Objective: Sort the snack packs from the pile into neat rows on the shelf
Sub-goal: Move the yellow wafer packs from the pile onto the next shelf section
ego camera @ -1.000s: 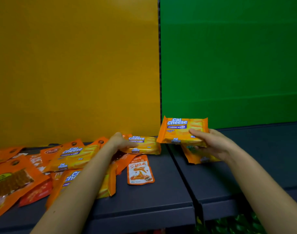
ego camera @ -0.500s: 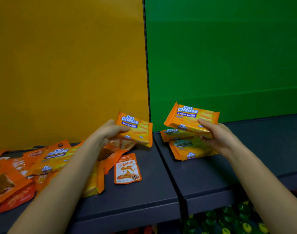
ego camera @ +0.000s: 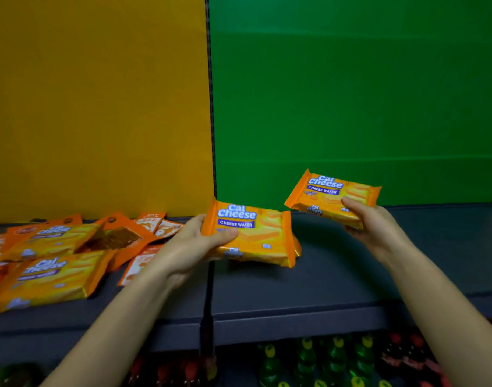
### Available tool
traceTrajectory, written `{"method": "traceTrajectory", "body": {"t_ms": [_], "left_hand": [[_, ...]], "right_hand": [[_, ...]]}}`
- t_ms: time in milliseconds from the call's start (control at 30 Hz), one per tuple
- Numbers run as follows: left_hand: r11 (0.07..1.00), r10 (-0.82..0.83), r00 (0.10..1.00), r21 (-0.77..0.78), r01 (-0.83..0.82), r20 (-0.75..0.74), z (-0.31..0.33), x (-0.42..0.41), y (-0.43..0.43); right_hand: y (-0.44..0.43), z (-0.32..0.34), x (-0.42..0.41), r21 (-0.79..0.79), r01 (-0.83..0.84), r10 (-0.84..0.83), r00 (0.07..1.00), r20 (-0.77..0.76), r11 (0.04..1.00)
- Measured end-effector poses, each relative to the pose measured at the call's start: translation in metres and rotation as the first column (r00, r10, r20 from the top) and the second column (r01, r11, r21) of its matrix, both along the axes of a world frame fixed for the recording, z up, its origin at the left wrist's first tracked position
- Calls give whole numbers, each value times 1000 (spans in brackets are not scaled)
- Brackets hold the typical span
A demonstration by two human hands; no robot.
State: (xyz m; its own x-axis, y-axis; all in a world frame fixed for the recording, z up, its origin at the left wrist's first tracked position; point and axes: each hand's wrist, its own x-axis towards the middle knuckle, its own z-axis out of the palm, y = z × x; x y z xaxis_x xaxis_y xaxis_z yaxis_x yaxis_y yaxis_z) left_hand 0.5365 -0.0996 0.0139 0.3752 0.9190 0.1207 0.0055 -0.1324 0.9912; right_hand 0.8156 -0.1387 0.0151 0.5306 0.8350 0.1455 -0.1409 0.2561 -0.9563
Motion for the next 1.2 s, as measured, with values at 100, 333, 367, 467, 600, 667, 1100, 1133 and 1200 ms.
{"method": "traceTrajectory", "body": {"t_ms": [100, 333, 367, 467, 600, 667, 1100, 1133, 1200], "left_hand": [[997, 4, 1000, -81, -3, 14, -22, 16, -23], [988, 119, 989, -90, -127, -94, -49, 34, -44], [988, 136, 980, -52, -145, -145, -49, 35, -44], [989, 146, 940, 17, -148, -308, -48, 32, -43], [984, 179, 834, 103, -146, -523, -43, 31, -42], [966, 255, 718, 196, -166, -648, -43, 33, -41], [546, 797, 384, 827, -130, -466, -36, 42, -8], [529, 811, 383, 835, -152, -443, -35, 42, -4], [502, 830, 375, 844, -186, -412, -35, 43, 3]], "right_hand": [[-5, -6, 20, -26, -38, 38, 999, -4, 999], [-7, -24, 53, -93, -106, 105, 994, -16, 990], [-6, -26, 56, -101, -112, 111, 994, -18, 989], [-1, -33, 66, -122, -131, 128, 991, -32, 984], [11, -36, 76, -160, -138, 133, 990, -42, 977], [20, -36, 83, -186, -140, 136, 990, -37, 973], [110, -43, 129, -424, 62, 128, 905, 405, 903], [116, -46, 132, -430, 121, 111, 873, 476, 894], [123, -49, 133, -423, 224, 78, 806, 587, 878]]}}
